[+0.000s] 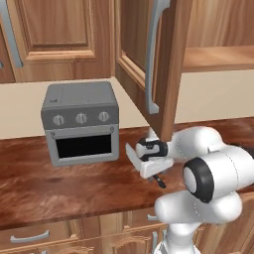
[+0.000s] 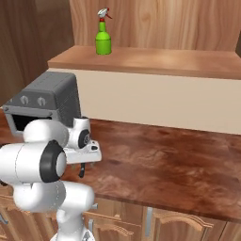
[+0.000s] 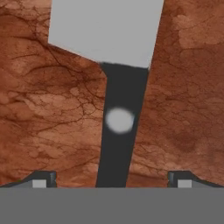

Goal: Move the cutting board and knife to the sink. Then move spray from the cabinet to the counter.

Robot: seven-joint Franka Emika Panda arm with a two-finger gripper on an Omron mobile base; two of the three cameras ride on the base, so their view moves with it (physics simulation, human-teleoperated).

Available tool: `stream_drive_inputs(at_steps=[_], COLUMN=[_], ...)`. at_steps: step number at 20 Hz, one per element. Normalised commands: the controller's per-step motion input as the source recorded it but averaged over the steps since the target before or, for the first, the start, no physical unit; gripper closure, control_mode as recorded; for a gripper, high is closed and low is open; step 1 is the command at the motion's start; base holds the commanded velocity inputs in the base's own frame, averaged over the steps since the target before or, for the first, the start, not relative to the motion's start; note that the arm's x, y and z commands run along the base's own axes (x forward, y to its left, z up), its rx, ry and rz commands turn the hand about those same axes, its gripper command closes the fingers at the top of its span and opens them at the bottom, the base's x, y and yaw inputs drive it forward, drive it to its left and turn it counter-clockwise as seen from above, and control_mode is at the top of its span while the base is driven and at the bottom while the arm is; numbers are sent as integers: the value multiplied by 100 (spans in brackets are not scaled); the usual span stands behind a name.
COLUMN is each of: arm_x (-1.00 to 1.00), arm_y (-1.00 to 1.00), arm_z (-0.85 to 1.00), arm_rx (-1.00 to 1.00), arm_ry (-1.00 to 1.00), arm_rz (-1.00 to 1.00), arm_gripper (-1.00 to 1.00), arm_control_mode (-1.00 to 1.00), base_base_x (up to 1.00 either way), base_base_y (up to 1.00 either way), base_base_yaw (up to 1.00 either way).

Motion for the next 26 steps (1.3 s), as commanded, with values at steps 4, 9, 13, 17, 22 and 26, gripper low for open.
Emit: stream_drive_inputs(at_steps=[4,9,13,17,22,26], arm_x=[18,12,0,0,0,0], arm_y=[0,2,9,2,0,0], arm_z=[-33,-37,-43,-32,-22,-18], arm_rx=[0,0,0,1,0,0], arm_ry=[7,9,4,0,0,0], arm_rz=[5,5,2,0,0,4], arm_gripper=[-100,-100,100,100,100,100], arm_control_mode=[-100,-100,-100,-100,-100,-100], base_base_x=[0,0,0,0,0,0], base_base_y=[0,0,0,0,0,0], base_base_yaw=[0,0,0,0,0,0])
